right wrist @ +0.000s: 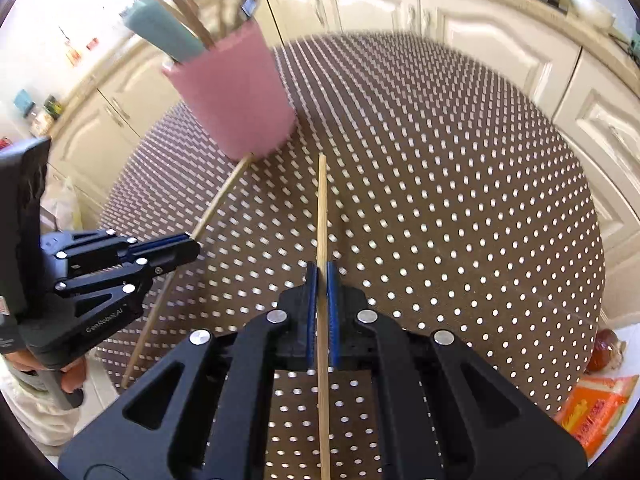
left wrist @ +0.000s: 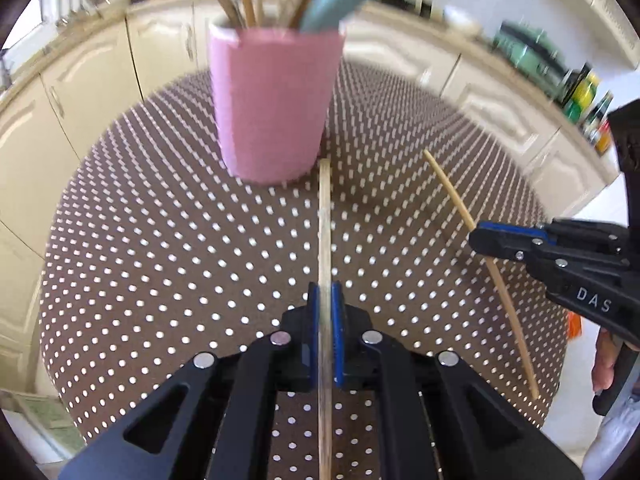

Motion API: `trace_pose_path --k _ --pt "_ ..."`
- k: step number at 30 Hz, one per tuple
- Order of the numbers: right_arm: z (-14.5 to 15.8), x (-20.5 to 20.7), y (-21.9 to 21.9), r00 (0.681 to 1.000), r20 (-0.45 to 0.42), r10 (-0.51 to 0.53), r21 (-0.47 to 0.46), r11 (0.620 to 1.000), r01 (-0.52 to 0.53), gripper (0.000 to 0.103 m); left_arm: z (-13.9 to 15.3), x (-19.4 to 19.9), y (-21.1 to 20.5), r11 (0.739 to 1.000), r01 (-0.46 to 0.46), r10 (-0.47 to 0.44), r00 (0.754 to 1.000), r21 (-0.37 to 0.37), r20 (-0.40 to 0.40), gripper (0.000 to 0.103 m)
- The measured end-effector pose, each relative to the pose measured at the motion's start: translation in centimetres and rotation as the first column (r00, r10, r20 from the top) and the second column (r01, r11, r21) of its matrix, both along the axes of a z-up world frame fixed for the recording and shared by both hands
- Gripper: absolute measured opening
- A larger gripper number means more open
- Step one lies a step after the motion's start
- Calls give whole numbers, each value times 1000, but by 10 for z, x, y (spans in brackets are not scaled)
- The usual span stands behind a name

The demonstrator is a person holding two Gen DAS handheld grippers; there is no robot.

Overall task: Organize utensils
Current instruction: 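Lift both held chopsticks up above the pink cup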

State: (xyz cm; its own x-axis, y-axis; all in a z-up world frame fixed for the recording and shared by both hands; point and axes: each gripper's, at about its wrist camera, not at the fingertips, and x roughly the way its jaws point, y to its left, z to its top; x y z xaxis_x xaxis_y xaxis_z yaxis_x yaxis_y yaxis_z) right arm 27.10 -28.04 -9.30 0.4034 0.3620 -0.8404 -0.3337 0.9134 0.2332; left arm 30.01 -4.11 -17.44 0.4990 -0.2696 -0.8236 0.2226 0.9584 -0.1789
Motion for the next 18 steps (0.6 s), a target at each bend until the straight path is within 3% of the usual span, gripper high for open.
trace_pose_path --k 5,10,15,18 --pt "35 -35 -10 987 159 -23 87 996 10 5 34 -31 5 999 -41 47 977 -36 207 6" --pt "63 -60 -31 950 307 -54 179 984 -2 5 69 -56 9 996 -86 93 907 -37 410 6" --pt "81 -82 -28 919 387 -72 243 970 -27 5 100 -79 9 992 -111 127 839 -62 529 6" --pt "89 -70 -7 902 424 -76 251 967 -37 5 115 -88 9 990 -109 142 807 -91 573 6"
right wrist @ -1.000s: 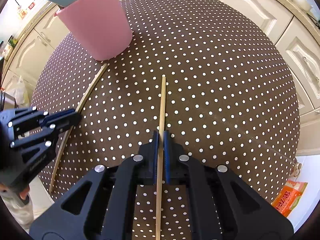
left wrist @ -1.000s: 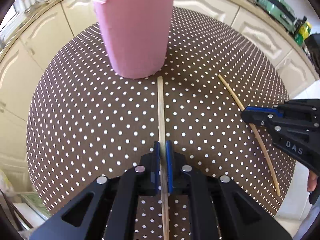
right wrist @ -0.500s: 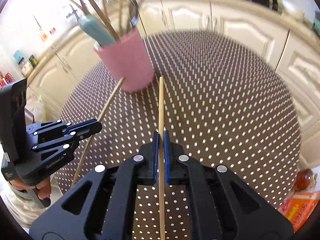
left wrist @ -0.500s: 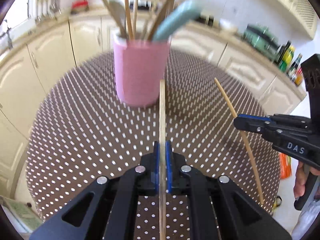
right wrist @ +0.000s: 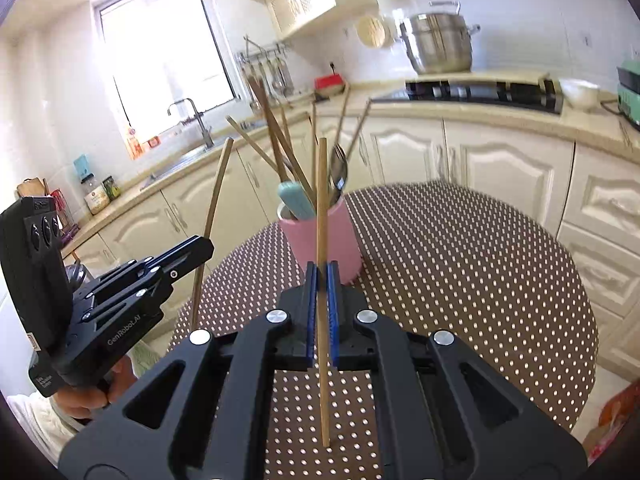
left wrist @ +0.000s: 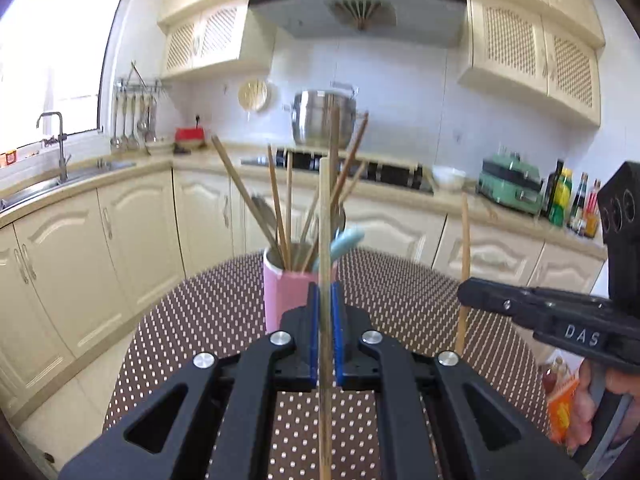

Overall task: Organize utensils
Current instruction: 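Lift both held chopsticks up above the pink cup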

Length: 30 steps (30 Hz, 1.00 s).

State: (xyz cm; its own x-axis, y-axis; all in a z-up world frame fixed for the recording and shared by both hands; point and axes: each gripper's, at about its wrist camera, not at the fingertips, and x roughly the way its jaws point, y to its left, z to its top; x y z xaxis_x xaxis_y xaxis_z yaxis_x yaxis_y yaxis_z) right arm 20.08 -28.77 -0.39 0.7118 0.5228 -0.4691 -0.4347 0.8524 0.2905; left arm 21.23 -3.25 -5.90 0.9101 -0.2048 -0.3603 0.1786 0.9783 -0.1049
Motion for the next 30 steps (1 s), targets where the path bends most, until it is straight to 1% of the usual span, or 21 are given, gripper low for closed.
trace_pose_path --k 1,4,6,11,16,18,21,23,26,30 --pt "-6 7 3 1000 8 1 2 1000 -1 5 4 -1 1 1000 2 -1 1000 -5 21 6" --pt "2 13 5 999 34 1 16 1000 -2 5 11 -4 4 1000 0 2 997 -29 75 6" --pt "-1 16 7 998 57 -4 28 1000 3 5 13 -2 7 999 2 3 994 -51 110 6" --pt "21 17 10 990 139 -28 49 999 22 5 22 3 19 993 9 15 982 -121 191 6" --pt "37 27 8 974 215 -70 85 995 52 5 36 14 35 983 0 53 956 -181 289 6" --pt "42 33 7 965 247 -90 105 992 65 5 42 21 41 978 2 65 947 -208 314 6" --pt "48 45 8 954 280 -106 105 991 79 5 48 33 49 968 7 87 929 -251 360 6" --pt "52 56 9 945 303 -121 113 989 91 5 50 43 52 963 1 107 918 -271 383 6" --pt "59 68 11 931 340 -135 121 988 99 5 51 60 54 959 -7 124 909 -283 398 6" --pt "63 83 16 916 378 -136 125 988 96 6 52 85 53 961 -12 126 907 -275 402 6"
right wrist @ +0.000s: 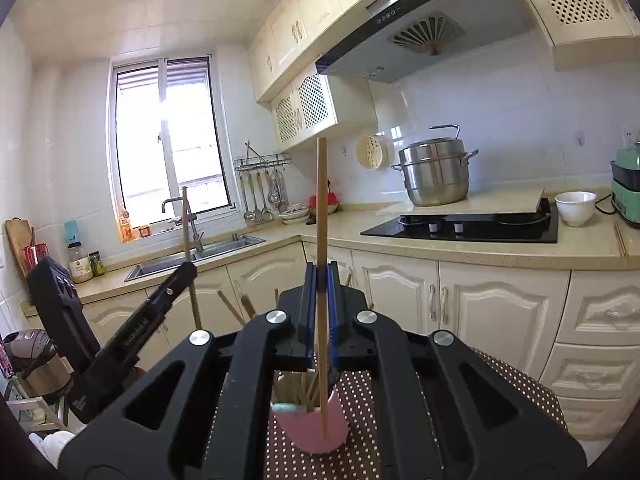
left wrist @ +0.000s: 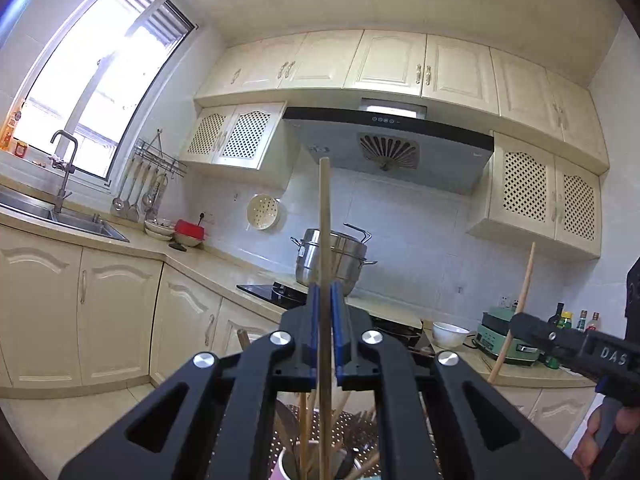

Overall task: Organize utensils
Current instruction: 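Lower the chopsticks into the pink cup and open both tools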

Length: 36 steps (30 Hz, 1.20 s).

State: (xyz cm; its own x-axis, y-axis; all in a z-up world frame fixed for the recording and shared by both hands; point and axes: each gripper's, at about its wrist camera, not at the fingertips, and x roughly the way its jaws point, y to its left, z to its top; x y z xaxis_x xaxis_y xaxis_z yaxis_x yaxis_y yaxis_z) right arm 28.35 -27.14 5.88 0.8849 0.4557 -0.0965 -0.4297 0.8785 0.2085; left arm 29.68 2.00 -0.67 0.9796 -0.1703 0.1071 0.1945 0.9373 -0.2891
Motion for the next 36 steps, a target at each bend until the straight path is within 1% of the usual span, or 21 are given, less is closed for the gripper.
trace_pose_path --k 7,13,17,20,23,32,35,36 --pt "1 22 8 999 45 4 15 1000 -4 6 -3 28 -9 1000 -8 8 1000 13 28 6" --pt "-8 38 14 999 43 28 26 999 -29 6 -11 44 -17 999 -25 23 999 42 43 6" --pt "-15 46 16 999 29 46 30 998 -47 6 -12 50 -16 999 -31 30 998 33 55 6" --pt "-22 50 18 998 12 55 28 998 -56 6 -13 52 -19 998 -39 36 997 43 69 6" --pt "-28 53 22 998 -3 70 22 997 -70 6 -18 54 -18 998 -40 38 997 40 65 6" --pt "-41 55 29 994 -51 95 7 995 -95 6 -36 57 -16 998 -5 6 1000 56 -14 6" --pt "-44 56 31 993 -63 97 -2 995 -97 6 -39 56 -12 998 35 -32 997 43 -72 7" --pt "-45 56 32 993 -66 98 -5 995 -98 6 -40 55 -13 998 35 -31 996 47 -88 7"
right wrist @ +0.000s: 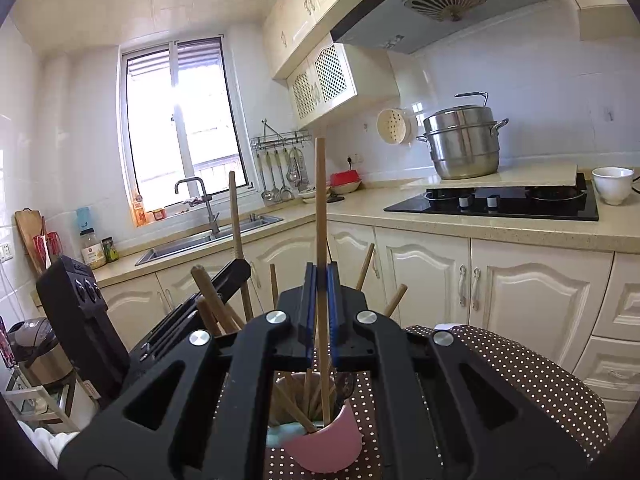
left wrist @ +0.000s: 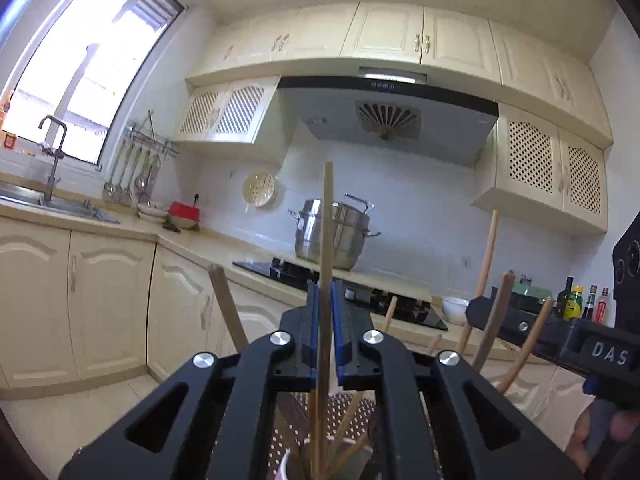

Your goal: Organize utensils

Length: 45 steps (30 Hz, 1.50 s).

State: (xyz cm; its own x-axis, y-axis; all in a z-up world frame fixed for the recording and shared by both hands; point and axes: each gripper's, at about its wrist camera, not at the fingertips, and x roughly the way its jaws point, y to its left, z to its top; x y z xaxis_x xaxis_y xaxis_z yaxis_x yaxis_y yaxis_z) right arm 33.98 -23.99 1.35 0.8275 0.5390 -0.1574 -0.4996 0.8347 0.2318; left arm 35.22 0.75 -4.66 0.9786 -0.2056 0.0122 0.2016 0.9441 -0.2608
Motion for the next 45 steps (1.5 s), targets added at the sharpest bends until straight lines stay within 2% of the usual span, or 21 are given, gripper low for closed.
trace_pose_path --k 2,3,5,7,13,18,21,26,33,34,35,37,41,43,45 --pt "-3 2 1 1000 -12 1 -2 1000 -1 6 0 -3 0 1000 -9 9 1000 8 -16 11" --pt "-4 2 2 1000 -17 1 -3 1000 -1 6 0 -5 0 1000 -3 3 1000 13 -26 19" --pt "-7 3 4 1000 -28 2 -7 1000 -2 6 0 -7 -1 1000 -2 3 999 26 -53 28" --pt "-11 2 6 999 -40 4 -14 1000 -4 6 -1 -11 -2 999 -2 5 997 47 -70 29" --pt "-21 1 13 998 -68 4 -39 999 -7 6 -5 -18 3 997 -20 30 991 78 -128 42" --pt "-31 0 19 996 -93 2 -69 998 -9 6 -5 -22 4 993 -31 54 978 116 -201 61" --pt "-37 2 23 994 -109 0 -99 995 -11 6 -4 -26 4 991 -20 52 968 132 -246 61" --pt "-48 0 26 991 -132 -6 -127 992 -11 6 -3 -34 5 984 -44 91 958 174 -272 66" --pt "-41 -14 24 994 -104 -28 -129 992 14 10 4 -53 12 982 -69 119 948 174 -296 69" --pt "-39 -17 23 995 -99 -33 -129 991 20 17 6 -56 12 981 -73 123 948 178 -293 70" --pt "-38 -20 23 995 -92 -42 -132 991 30 34 8 -60 12 979 -80 131 949 185 -286 71" --pt "-34 -28 21 996 -63 -67 -137 989 57 58 12 -68 12 977 -93 144 952 194 -269 71" --pt "-26 -43 15 996 -43 -75 -111 991 70 59 17 -86 13 975 -104 154 954 194 -258 74" --pt "-23 -51 13 996 -33 -88 -112 990 83 66 20 -98 13 973 -113 161 955 200 -248 74" --pt "-20 -60 11 995 -24 -100 -116 989 96 67 24 -110 13 971 -123 170 958 207 -231 74"
